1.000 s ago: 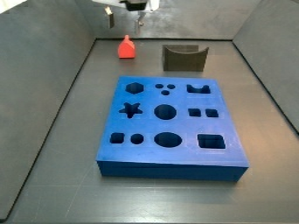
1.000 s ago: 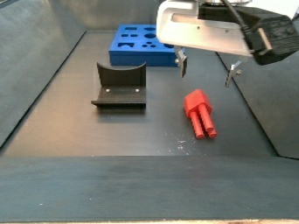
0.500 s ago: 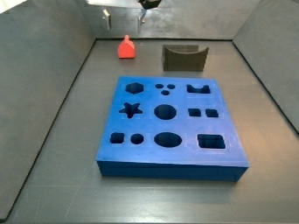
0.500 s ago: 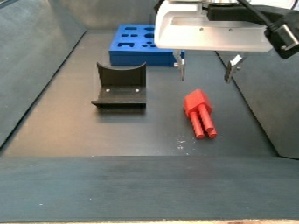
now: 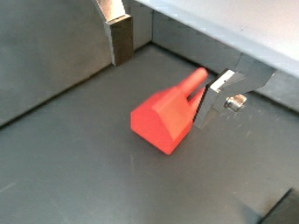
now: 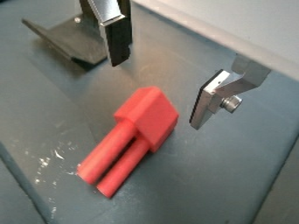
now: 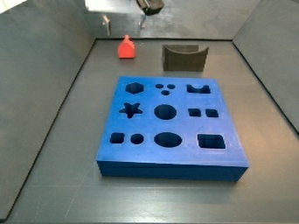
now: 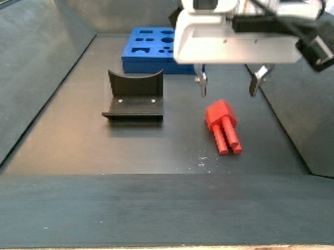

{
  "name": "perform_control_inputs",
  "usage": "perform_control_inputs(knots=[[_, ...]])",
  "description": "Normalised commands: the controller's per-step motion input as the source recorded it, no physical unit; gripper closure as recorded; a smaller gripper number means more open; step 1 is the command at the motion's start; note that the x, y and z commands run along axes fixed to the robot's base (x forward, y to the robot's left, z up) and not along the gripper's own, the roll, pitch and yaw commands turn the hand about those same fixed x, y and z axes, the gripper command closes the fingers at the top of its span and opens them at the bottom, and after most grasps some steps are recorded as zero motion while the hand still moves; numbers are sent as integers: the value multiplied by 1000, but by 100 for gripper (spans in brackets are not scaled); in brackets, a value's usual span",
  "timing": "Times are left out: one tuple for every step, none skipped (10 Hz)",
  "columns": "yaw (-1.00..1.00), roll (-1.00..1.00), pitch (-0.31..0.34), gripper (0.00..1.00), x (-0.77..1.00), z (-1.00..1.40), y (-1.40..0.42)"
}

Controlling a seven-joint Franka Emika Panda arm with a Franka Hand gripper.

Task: Pick up the 3 prong object. Move up. Rotate the 3 prong object. Place the 3 prong object on the fixture. Regrasp the 3 prong object. Move to above the board. Insert the 3 prong object.
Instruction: Rotate the 3 prong object, then move up.

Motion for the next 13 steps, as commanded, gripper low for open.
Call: perform_control_inputs(knots=[[-22,-5,-27,0,32,-1000,8],[-16,-8,-26,0,41,-1000,10],[-8,-14,-22,0,48,-895,11],[-2,-18,-21,0,52,-771,11],[6,-23,-22,0,50,-614,9],[12,-27,-24,0,48,-502,7],[18,-30,-29,0,46,-392,5],[24,-33,-35,0,46,-283,5],[28,-35,-36,0,43,-214,4],[0,0,0,100,0,0,0],[0,0,0,100,0,1000,0],[-1,-1,11,100,-12,1000,-2],[-5,0,27,100,-31,986,0]])
